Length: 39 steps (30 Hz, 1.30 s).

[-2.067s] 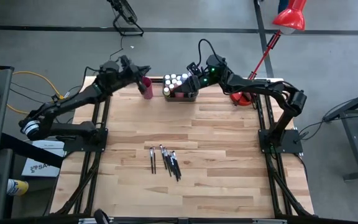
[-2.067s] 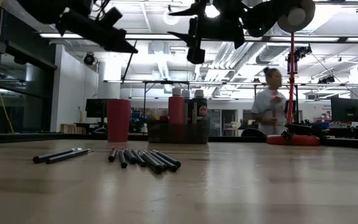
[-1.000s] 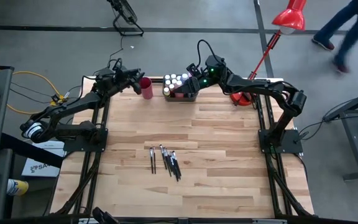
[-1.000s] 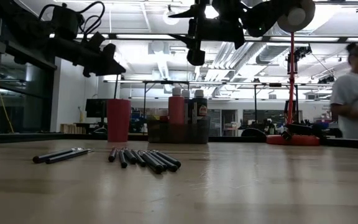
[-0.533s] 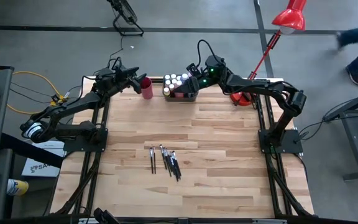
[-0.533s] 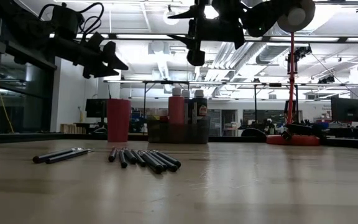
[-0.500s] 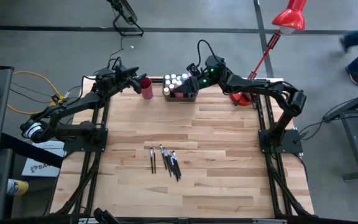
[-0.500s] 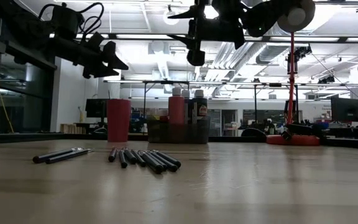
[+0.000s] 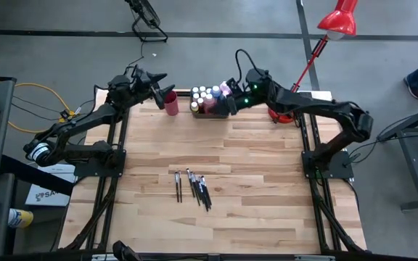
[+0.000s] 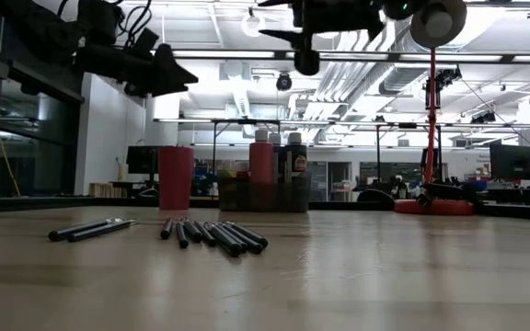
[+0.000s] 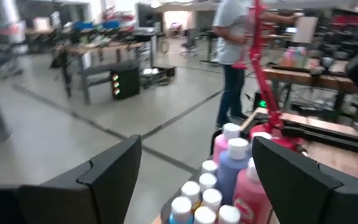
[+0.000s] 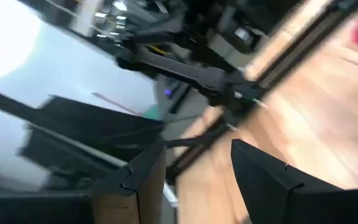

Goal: Pick & Place Paint Supplies
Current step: Put the black paint brush into the pink cup

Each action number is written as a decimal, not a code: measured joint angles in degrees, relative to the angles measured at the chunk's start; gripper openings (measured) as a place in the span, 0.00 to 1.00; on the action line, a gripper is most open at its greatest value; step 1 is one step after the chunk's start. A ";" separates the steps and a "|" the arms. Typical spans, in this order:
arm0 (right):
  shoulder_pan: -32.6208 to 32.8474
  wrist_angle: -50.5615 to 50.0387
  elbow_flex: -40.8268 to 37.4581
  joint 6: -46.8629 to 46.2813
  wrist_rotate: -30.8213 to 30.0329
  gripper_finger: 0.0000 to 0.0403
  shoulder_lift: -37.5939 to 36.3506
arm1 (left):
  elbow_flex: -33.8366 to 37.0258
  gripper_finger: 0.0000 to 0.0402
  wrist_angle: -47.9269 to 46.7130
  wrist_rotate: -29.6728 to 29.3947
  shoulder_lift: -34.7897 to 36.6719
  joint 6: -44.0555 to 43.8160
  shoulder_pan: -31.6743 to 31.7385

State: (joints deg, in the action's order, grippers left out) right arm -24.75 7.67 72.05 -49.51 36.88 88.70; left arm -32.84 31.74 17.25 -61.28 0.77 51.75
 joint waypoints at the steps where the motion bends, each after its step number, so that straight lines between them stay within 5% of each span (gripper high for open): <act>1: 1.07 -3.17 0.00 1.05 -1.86 0.43 -1.22 | -0.31 0.75 0.02 1.08 0.00 0.89 0.00; 13: 19.73 -33.35 0.00 -2.38 -25.27 0.37 -5.04 | -0.96 0.75 -3.41 16.07 1.88 2.85 0.00; 19: 25.10 -47.12 0.00 -16.08 -35.83 0.35 -5.24 | -1.00 0.72 -18.57 17.85 8.66 1.94 0.00; 24: 27.61 -59.22 0.00 -16.49 -38.63 0.33 -5.46 | -1.00 0.62 -32.56 17.25 16.81 1.71 -0.22; 33: 29.31 -62.12 -1.33 -3.93 -41.78 0.30 -7.19 | -1.00 0.43 -51.48 5.28 30.68 -3.30 -13.35; 39: 29.19 -49.91 -14.96 -4.42 -41.02 0.30 -14.62 | -1.00 0.37 -56.00 -8.23 31.66 -12.08 -29.53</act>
State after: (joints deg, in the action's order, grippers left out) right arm 4.43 -42.23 57.10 -53.93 -4.14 74.07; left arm -33.85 -24.27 9.02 -29.61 -11.31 22.21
